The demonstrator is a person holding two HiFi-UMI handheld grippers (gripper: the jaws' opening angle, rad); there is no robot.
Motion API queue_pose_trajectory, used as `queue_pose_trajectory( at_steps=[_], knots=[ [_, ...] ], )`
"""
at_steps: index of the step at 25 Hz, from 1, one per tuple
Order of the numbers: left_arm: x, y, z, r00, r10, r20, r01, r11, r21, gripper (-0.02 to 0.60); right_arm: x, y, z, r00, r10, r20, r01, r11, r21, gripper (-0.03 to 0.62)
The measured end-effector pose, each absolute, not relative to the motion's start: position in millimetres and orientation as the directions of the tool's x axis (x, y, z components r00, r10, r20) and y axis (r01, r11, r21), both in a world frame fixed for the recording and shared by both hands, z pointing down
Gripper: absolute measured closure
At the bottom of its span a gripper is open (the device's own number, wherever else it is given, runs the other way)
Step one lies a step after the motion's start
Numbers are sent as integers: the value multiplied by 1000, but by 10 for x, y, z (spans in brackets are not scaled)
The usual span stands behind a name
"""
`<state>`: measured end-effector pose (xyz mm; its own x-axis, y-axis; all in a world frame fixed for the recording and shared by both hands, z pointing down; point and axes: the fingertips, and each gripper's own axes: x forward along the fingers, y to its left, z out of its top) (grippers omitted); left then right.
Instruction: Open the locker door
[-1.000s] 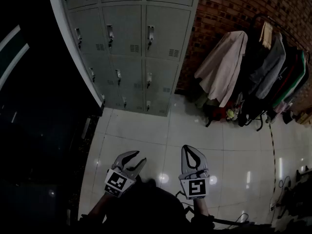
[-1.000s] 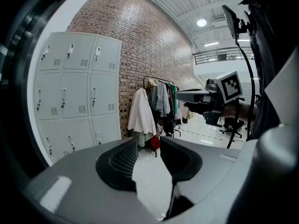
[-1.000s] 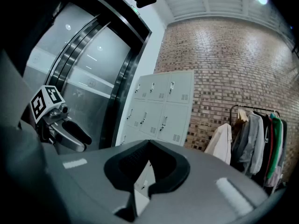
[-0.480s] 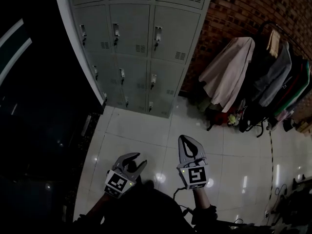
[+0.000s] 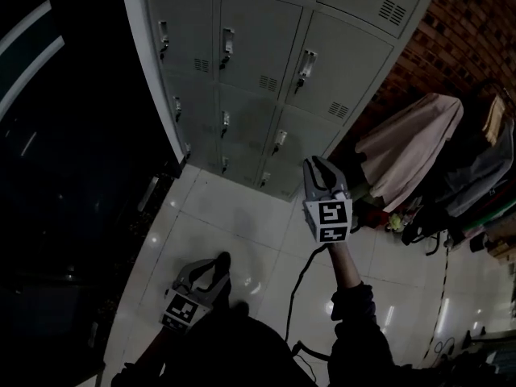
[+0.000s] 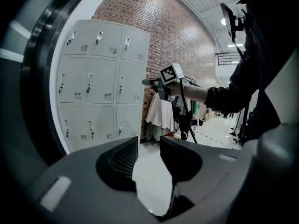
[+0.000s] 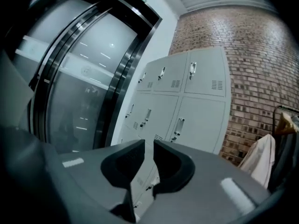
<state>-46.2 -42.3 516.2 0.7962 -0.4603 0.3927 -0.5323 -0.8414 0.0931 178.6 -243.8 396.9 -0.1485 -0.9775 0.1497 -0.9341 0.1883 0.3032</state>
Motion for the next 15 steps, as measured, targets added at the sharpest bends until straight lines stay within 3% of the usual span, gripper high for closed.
queue_pose_trajectory(
  at_steps=[7, 12, 15],
  knots=[
    [-612, -1374, 5096, 769, -514, 380, -592, -797, 120, 419, 2255, -4239, 3943, -126, -976, 179, -966, 162, 203, 512],
    [-867, -1988, 5063, 743, -547, 385, -630, -767, 125, 419, 2578, -5258, 3860, -106, -978, 181, -994, 108, -1, 507],
    [-1036, -2299, 5083, 721, -569, 396, -658, -741, 133, 419, 2680, -5675, 3784, -68, -983, 169, -997, 74, 31, 507]
  ],
)
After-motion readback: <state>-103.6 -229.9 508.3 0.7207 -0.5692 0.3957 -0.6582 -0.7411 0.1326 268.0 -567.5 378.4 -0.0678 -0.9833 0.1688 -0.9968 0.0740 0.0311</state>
